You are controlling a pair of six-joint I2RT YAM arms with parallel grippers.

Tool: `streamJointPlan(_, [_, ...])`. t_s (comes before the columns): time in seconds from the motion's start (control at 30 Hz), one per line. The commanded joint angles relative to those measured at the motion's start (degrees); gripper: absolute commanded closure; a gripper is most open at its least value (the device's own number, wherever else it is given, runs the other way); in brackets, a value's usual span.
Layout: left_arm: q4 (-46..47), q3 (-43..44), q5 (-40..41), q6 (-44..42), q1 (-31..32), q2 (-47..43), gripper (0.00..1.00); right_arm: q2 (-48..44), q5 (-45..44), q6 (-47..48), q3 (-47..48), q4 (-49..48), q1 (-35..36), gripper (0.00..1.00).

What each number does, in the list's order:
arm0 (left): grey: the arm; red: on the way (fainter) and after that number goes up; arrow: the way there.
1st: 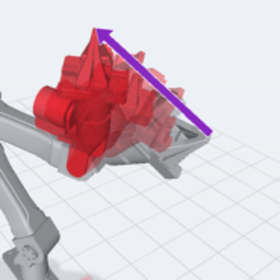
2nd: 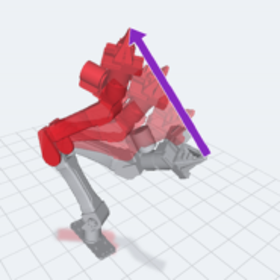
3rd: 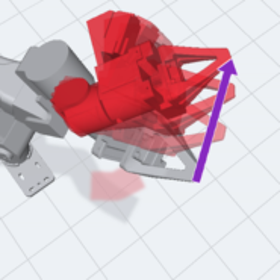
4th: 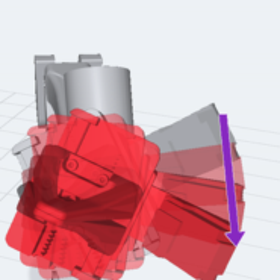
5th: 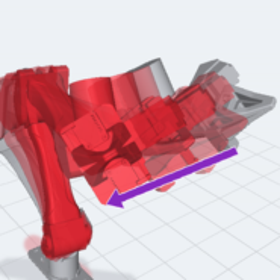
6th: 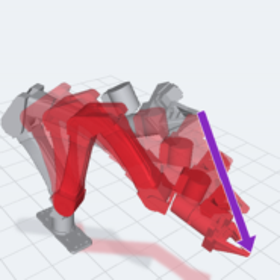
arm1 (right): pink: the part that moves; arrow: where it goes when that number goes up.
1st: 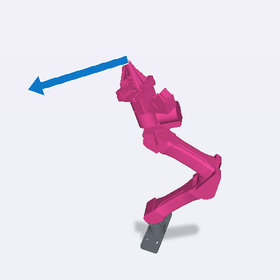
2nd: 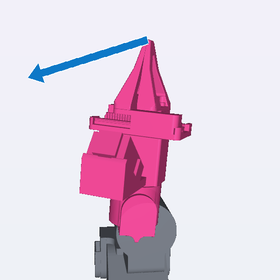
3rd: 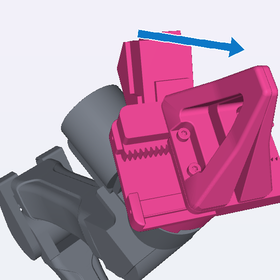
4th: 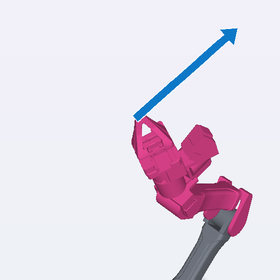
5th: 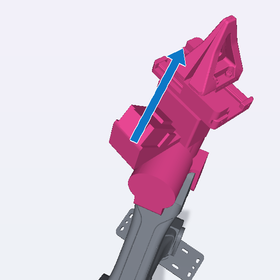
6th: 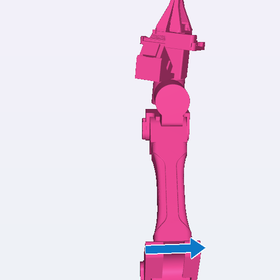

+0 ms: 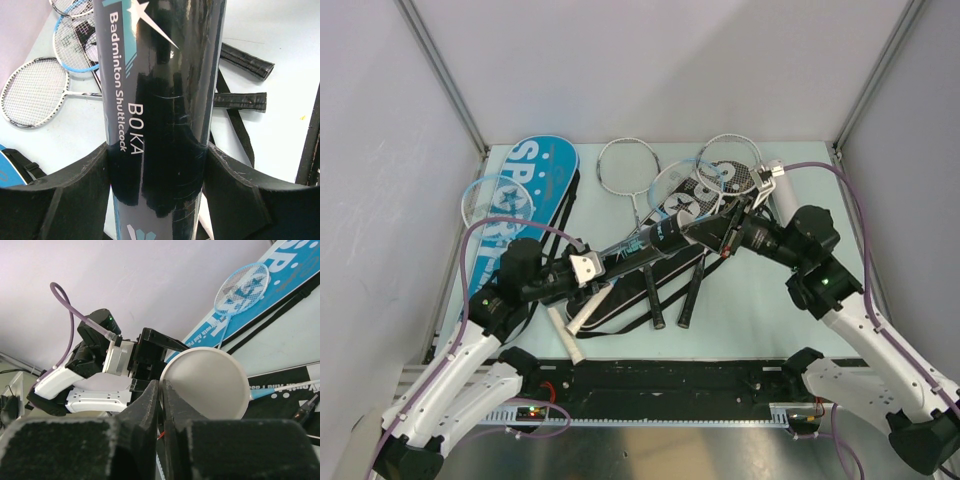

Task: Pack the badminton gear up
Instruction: Close the lid on the shuttle tube.

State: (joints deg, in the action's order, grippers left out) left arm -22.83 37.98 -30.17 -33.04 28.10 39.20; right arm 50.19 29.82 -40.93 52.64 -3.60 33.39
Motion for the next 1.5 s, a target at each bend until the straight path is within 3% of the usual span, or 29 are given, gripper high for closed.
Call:
streamJointPlan(0.0, [5.3, 3.4, -2.4, -1.2, 0.3, -1.0, 0.81, 0.9, 4.5, -4.3, -1.3, -3.6, -0.7, 0.84])
streamJointPlan(0.63, [5.3, 3.3, -2.4, -1.4, 0.3, -1.3, 0.82, 0.3, 4.9, -8.0, -3.5, -6.4, -5.6, 0.65])
streamJointPlan(0.83, [5.3, 3.3, -2.7, -1.3, 0.3, -1.2, 0.83, 0.0, 5.4, -9.6, -3.5, -6.6, -9.0, 0.66])
streamJointPlan(1.03, [5.3, 3.7, -3.0, -1.2, 0.3, -0.8, 0.83, 0.6, 4.5, -8.2, -3.5, -4.2, -8.4, 0.78])
streamJointPlan(1.47, [5.3, 5.9, -4.5, -0.1, 0.3, 2.3, 0.86, 5.7, -4.8, -1.0, -3.5, 6.6, 3.1, 0.77])
